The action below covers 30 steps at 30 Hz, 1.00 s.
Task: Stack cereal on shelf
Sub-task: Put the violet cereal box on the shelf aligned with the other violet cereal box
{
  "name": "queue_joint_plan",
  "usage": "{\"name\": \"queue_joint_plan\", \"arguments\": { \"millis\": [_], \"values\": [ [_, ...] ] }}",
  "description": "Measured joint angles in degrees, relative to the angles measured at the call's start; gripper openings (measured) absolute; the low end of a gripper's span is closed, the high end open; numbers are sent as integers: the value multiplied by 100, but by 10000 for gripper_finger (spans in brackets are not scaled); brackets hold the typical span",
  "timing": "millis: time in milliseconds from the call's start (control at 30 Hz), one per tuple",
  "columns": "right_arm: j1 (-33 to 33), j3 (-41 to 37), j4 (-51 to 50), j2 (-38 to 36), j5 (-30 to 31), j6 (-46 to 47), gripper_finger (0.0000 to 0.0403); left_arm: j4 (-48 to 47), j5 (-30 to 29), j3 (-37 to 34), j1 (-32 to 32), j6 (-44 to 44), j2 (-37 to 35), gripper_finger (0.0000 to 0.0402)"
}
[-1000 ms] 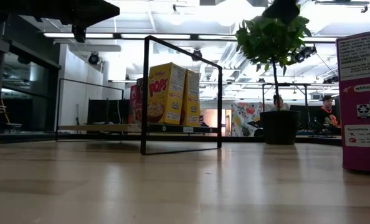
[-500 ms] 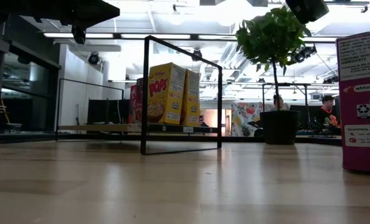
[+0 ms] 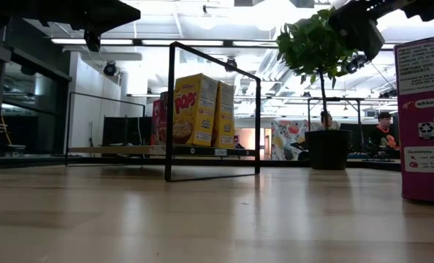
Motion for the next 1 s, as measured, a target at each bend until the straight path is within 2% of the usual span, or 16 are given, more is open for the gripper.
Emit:
{"name": "queue_joint_plan", "arguments": {
  "millis": [267,767,867,1000],
  "values": [
    [0,0,12,67,2,-317,370,-96,0,0,0,-2,0,0],
    [-15,-2,-22,945,152,-751,368,-151,0,0,0,2,0,0],
    [-15,-2,-21,942,187,-755,352,-178,0,0,0,2,0,0],
    [-15,-2,-27,942,187,-755,312,-242,0,0,0,4,0,0]
  ]
}}
